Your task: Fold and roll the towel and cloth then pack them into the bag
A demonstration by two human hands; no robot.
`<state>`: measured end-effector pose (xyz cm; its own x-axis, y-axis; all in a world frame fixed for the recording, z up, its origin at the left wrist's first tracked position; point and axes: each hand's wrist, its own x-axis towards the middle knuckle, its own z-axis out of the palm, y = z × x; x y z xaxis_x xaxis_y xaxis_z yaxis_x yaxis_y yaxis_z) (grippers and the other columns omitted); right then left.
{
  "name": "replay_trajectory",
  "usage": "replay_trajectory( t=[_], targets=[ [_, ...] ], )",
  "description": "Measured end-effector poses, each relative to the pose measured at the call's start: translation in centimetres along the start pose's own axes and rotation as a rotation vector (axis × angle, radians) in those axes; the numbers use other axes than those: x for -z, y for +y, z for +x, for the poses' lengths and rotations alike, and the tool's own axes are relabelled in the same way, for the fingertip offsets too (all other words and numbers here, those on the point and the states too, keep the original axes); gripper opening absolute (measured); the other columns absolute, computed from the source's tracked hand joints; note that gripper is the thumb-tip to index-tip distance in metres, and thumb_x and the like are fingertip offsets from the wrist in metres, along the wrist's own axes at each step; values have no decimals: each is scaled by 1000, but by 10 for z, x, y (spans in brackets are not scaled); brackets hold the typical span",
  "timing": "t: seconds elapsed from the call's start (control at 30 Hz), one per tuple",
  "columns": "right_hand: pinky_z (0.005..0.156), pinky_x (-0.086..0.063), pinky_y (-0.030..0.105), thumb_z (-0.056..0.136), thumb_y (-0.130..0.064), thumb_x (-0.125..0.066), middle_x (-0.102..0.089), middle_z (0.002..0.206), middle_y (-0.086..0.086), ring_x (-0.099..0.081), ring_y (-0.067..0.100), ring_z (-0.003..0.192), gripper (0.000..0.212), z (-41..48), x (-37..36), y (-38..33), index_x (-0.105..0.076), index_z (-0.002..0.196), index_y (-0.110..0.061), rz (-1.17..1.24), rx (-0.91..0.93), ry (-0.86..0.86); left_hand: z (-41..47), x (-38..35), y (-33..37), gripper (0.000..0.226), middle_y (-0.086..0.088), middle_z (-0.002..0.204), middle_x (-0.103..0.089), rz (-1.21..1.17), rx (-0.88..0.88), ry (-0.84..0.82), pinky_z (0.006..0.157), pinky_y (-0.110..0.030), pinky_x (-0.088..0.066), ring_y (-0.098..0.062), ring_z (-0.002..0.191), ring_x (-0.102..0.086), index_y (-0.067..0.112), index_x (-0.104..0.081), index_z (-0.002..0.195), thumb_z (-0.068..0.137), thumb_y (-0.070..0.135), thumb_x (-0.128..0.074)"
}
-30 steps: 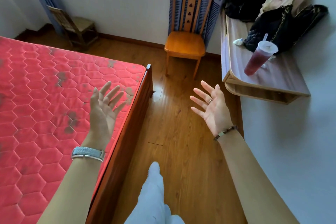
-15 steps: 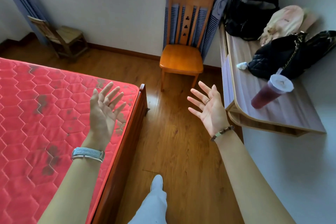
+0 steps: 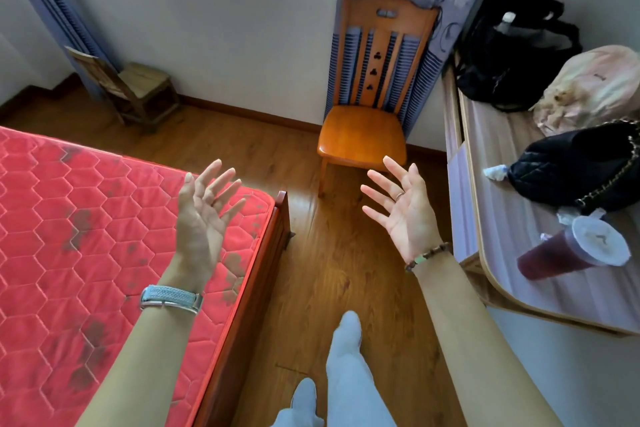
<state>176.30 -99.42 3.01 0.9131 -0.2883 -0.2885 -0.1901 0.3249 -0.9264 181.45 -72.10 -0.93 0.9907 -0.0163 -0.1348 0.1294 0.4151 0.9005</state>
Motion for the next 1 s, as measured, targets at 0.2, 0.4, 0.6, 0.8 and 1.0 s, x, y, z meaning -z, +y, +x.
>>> replay_trajectory(
  t=[0.2, 0.4, 0.6, 0.8, 1.0],
  targets=[
    [111, -34, 58, 102, -51, -25, -53, 142, 3, -54, 27, 127, 41, 71, -5, -18, -52, 129, -35, -16, -11, -37, 62, -19, -6, 57, -7, 137, -59, -13, -9, 42, 106, -46, -46, -25, 130, -55, 20, -51, 141, 100, 54, -31],
    [111, -35, 57, 101, -51, -26, -55, 140, 2, -56, 25, 124, 41, 162, -1, -49, -53, 128, -35, -33, -19, -69, 134, -57, -13, 58, -8, 139, -59, -24, -20, 87, 106, -46, -45, -26, 131, -55, 20, -51, 141, 99, 55, -30],
    [111, -36, 56, 101, -53, -27, -57, 138, 0, -60, 22, 119, 44, 249, 3, -73, -53, 131, -34, -60, -61, -125, 202, -90, -19, 59, -7, 140, -59, -42, -35, 169, 110, -48, -42, -23, 130, -56, 19, -53, 140, 101, 54, -26],
    [109, -38, 54, 100, -55, -28, -57, 138, -1, -58, 23, 122, 47, 321, 7, -98, -52, 134, -34, -83, -70, -164, 250, -117, -26, 60, -7, 140, -59, -48, -53, 225, 110, -49, -42, -24, 129, -57, 17, -51, 142, 102, 53, -25],
    [110, -37, 56, 100, -55, -27, -57, 138, -1, -57, 23, 123, 49, 372, 5, -105, -51, 136, -33, -91, -94, -186, 290, -129, -31, 59, -7, 140, -59, -45, -46, 252, 111, -50, -41, -23, 129, -57, 17, -51, 142, 103, 53, -25]
  ],
)
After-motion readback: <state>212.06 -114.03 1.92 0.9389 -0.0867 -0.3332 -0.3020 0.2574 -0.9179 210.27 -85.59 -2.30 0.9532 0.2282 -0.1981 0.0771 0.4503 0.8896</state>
